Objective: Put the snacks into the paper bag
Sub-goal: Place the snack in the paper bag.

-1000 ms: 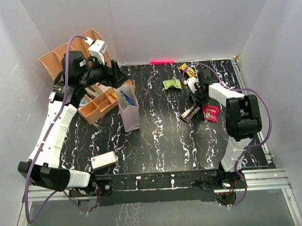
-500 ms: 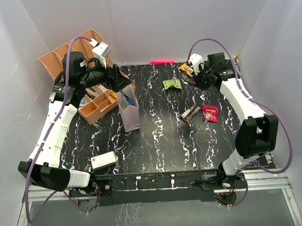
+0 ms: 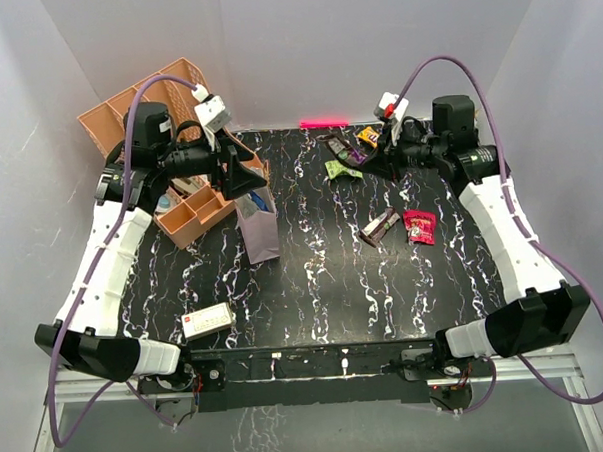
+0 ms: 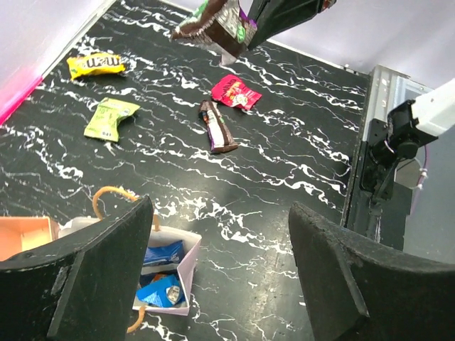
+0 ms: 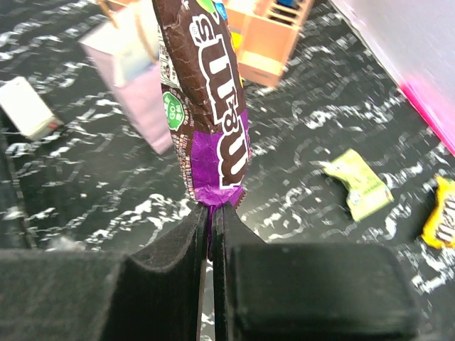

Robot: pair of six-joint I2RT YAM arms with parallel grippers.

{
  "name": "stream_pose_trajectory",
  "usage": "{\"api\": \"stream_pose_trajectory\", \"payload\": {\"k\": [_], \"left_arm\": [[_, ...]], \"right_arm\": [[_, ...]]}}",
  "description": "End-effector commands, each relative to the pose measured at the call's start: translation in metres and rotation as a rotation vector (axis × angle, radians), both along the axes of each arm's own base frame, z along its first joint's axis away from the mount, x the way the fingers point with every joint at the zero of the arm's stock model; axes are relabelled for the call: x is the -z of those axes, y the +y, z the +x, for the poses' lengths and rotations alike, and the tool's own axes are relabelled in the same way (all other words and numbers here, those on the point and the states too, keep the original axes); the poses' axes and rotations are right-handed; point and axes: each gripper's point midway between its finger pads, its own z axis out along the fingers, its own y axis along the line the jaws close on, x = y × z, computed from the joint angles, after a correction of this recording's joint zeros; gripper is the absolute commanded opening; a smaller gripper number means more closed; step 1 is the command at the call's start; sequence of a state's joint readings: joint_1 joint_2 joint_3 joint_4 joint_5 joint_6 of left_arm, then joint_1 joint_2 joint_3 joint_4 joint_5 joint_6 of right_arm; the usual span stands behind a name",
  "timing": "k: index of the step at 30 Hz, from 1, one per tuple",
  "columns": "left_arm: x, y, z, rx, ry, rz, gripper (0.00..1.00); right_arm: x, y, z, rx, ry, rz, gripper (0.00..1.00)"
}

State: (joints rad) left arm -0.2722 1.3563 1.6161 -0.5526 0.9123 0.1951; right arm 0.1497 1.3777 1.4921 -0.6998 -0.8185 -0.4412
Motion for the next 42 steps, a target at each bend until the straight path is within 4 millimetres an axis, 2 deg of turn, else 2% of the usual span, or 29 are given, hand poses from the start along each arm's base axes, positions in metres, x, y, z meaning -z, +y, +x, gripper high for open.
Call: {"api": "stream_pose_trajectory", "payload": {"k": [1, 7, 13, 20, 27, 42], "left_arm": [[-0.017, -0.010, -0.023, 0.152, -0.104, -0.001, 0.75], [-0.005, -0.022, -0.032, 0.230, -0.111, 0.035, 0.75], [0.003, -0.036, -0.040, 0.293, -0.096, 0.028, 0.75], [0.001, -0.054, -0.053, 0.398, -0.090, -0.007, 0.69], [0.000, -0.061, -0.060, 0.443, -0.086, -0.022, 0.67], [-0.001, -0.057, -0.065, 0.445, -0.118, -0.008, 0.39]], "right_arm": [[-0.045, 0.030, -0.037, -0.199, -0.059, 0.138, 0.08], [-0.052, 0.048, -0.064, -0.317, -0.057, 0.180, 0.08], [-0.050, 0.067, -0.085, -0.413, -0.028, 0.202, 0.08], [-0.039, 0.078, -0.094, -0.473, 0.021, 0.214, 0.08], [-0.023, 0.084, -0.099, -0.496, 0.063, 0.208, 0.08], [-0.006, 0.089, -0.100, -0.499, 0.088, 0.184, 0.08]]}}
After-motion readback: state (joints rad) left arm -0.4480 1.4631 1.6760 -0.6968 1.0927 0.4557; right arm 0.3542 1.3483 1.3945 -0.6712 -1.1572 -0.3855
